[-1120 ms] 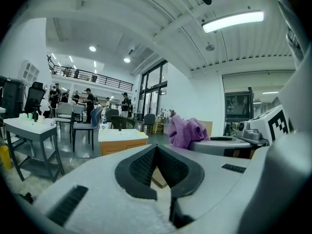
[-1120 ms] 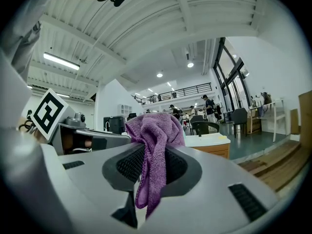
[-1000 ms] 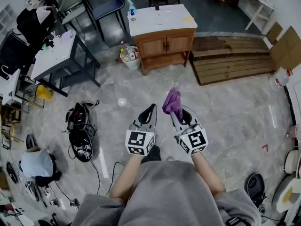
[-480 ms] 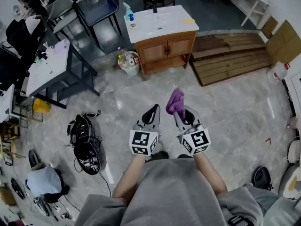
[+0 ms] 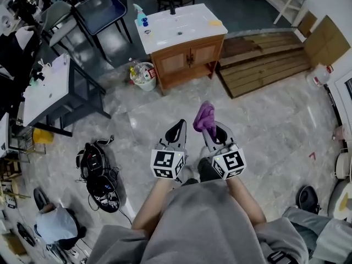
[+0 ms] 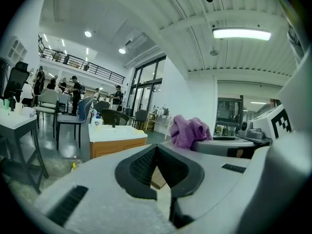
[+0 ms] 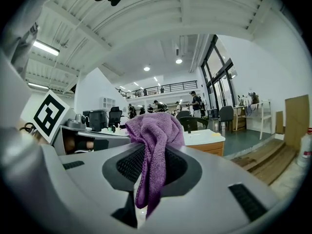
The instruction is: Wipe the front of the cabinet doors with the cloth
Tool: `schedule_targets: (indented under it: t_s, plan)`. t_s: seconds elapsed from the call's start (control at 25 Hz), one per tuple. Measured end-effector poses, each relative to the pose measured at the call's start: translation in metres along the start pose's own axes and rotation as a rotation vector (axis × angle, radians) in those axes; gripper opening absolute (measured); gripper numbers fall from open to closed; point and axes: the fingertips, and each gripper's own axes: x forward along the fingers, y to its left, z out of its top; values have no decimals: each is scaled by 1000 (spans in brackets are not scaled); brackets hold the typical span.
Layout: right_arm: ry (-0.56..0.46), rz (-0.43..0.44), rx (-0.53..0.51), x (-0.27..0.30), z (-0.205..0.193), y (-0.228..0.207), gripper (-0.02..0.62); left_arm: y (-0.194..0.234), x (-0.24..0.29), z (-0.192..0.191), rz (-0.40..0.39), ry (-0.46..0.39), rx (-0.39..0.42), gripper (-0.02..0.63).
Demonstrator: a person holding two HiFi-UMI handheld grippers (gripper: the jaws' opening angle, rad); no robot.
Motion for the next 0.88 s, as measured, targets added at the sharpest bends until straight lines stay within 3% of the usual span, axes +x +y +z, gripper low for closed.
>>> schedule_targets:
  t_s: [0.48,0.88]
  plan:
    - [-25,-37,53,63,2,-72,77,26,88,9,-45,36,30,7]
    - [-7,-13,91,117,8,-151,77,40,179,23,-29,77,35,8]
